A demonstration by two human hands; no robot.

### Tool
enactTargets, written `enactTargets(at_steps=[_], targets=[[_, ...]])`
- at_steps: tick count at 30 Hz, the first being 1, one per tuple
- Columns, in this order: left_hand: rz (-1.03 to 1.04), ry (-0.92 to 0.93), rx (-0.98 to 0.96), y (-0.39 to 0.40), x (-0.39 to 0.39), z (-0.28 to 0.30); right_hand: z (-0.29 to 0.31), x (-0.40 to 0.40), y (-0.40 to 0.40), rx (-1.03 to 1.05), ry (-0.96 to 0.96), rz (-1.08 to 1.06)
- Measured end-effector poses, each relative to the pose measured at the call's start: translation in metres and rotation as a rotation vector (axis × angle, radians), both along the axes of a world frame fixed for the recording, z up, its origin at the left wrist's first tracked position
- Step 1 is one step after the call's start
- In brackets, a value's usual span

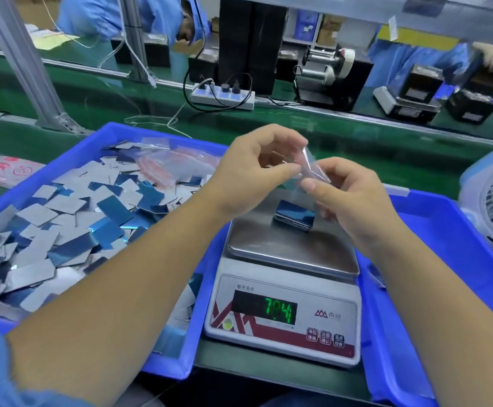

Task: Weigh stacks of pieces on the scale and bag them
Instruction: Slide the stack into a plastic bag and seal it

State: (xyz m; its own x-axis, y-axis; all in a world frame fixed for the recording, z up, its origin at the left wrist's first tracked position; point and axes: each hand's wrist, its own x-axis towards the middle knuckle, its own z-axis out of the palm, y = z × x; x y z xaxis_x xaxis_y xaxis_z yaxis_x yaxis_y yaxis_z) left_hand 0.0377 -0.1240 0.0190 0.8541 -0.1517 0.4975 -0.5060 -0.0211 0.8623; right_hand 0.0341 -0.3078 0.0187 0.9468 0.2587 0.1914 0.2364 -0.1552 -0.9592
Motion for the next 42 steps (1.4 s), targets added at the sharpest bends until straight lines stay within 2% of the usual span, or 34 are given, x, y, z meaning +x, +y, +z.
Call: enactTargets(at_steps=[2, 6, 10, 16, 18, 22, 23, 26, 28, 31, 33, 38, 40, 42], targets=[[-0.014, 0.041, 0.010, 0.001, -0.001, -0.001, 0.001, 0.000, -0.001, 0.086, -0.003, 0.025], [-0.043, 0.075, 0.038, 0.001, -0.005, -0.001, 0.004, 0.001, -0.001, 0.218, 0.146, 0.101], [-0.078, 0.143, 0.114, 0.004, -0.005, 0.000, -0.001, 0.003, 0.000, 0.165, 0.133, 0.053], [-0.197, 0.265, 0.247, 0.012, -0.005, 0.000, -0.001, 0.002, -0.004, 0.132, 0.174, 0.183], [-0.195, 0.287, 0.169, 0.012, -0.004, 0.002, 0.001, 0.001, -0.005, 0.131, 0.145, 0.174], [-0.314, 0.451, -0.246, 0.016, -0.002, 0.006, 0.008, -0.001, -0.005, 0.219, 0.117, 0.064], [-0.367, 0.481, -0.289, 0.017, -0.001, 0.005, 0.009, -0.001, -0.004, 0.256, 0.120, 0.041], [-0.451, 0.478, -0.230, 0.017, -0.002, 0.000, 0.011, -0.001, -0.003, 0.359, 0.131, 0.015], [-0.430, 0.436, -0.111, 0.010, -0.004, -0.004, 0.012, -0.002, -0.003, 0.376, 0.133, 0.027], [-0.196, 0.335, 0.091, -0.001, -0.005, -0.007, 0.008, -0.002, 0.000, 0.314, 0.099, 0.042], [-0.109, 0.279, 0.071, -0.004, -0.002, -0.010, 0.004, -0.002, 0.002, 0.226, 0.062, -0.011], [-0.207, 0.394, -0.040, 0.002, -0.001, -0.010, -0.001, 0.000, 0.004, 0.091, 0.013, -0.032], [-0.181, 0.415, 0.019, 0.005, 0.001, -0.009, 0.001, 0.000, 0.001, 0.041, -0.008, -0.024], [-0.150, 0.428, 0.094, 0.009, 0.002, -0.009, 0.001, 0.004, -0.005, -0.107, -0.054, -0.063]])
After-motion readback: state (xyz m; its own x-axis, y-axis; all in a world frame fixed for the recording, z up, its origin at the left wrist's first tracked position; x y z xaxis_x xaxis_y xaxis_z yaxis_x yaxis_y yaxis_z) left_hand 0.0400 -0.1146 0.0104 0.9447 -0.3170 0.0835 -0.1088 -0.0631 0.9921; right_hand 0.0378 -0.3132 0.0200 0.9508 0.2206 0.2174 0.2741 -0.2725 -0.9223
